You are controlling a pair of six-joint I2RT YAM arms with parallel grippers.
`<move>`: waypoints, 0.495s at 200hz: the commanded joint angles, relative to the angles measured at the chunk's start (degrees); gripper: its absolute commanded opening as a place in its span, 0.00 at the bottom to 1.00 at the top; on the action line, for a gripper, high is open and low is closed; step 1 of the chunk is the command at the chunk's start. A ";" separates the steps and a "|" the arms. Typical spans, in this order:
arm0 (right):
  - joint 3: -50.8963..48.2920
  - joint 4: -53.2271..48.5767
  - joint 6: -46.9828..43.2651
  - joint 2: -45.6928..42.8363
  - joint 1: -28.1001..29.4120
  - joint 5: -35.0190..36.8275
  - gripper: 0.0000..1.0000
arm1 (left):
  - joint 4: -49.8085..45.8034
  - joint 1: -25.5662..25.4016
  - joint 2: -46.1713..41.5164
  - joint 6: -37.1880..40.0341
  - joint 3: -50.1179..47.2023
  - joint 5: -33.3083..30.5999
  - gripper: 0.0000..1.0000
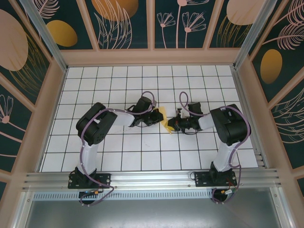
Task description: Fold a paper plane with a square sheet of paper (pick it up from the middle)
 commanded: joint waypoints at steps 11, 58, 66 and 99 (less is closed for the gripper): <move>2.14 -8.85 -5.67 -1.58 0.11 4.11 0.07 | -9.96 -0.39 4.22 1.58 1.12 -6.87 0.05; 1.45 -13.18 -8.98 -4.86 0.15 4.08 0.11 | -10.48 -0.33 4.63 1.32 1.13 -7.17 0.05; 0.94 -13.05 -8.98 -4.97 0.13 3.93 0.12 | -10.49 -0.34 4.62 1.34 1.13 -7.17 0.05; -0.76 -12.93 -9.51 -5.99 0.23 3.80 0.16 | -10.61 -0.39 4.68 1.32 1.21 -7.16 0.05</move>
